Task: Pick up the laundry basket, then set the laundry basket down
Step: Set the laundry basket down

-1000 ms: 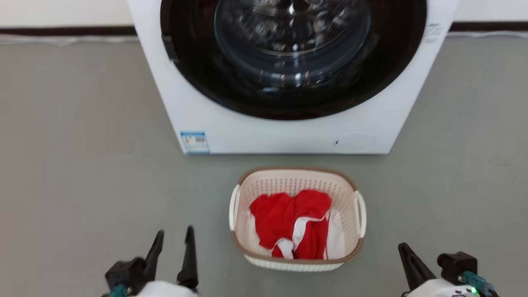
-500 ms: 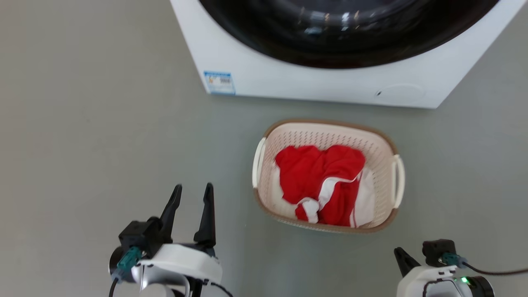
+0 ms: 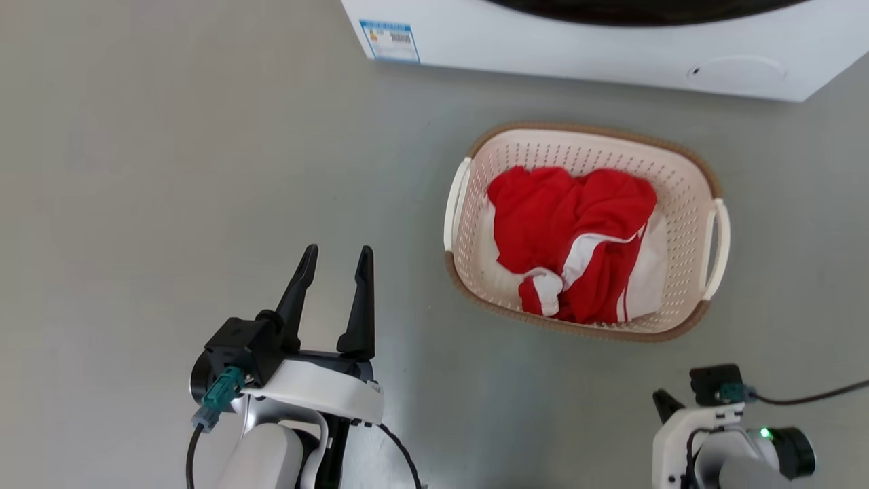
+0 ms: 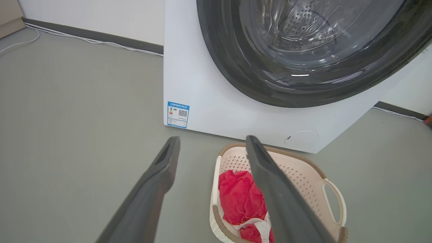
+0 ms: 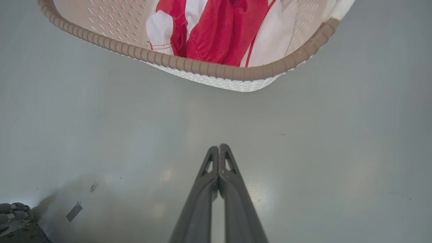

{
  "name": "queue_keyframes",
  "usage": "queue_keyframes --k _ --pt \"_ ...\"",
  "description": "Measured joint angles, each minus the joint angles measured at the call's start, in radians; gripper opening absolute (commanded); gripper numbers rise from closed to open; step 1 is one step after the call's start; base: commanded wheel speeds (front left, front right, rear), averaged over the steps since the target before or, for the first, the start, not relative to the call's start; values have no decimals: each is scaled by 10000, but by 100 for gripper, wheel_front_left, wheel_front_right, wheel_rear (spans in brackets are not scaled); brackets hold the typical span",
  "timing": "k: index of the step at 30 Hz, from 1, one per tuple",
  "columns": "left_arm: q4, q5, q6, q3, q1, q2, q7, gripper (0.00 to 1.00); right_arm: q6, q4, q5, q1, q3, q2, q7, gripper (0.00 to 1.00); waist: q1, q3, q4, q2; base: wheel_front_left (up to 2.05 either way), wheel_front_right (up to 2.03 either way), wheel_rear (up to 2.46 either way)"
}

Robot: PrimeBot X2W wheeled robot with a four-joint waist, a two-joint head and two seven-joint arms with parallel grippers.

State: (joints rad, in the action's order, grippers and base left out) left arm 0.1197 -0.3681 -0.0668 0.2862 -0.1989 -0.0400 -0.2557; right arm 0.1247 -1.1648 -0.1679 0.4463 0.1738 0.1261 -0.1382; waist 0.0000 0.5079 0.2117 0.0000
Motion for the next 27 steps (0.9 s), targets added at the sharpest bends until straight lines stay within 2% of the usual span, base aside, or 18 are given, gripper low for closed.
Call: queue_keyframes --k 9,27 --pt "-226 90 -50 52 -234 8 0 100 0 -769 -98 848 19 161 -221 0 0 834 20 0 0 0 0" --pt "-483 171 -219 213 -439 15 0 100 0 -1135 -121 1924 12 242 -523 0 0 1649 -17 0 0 0 0"
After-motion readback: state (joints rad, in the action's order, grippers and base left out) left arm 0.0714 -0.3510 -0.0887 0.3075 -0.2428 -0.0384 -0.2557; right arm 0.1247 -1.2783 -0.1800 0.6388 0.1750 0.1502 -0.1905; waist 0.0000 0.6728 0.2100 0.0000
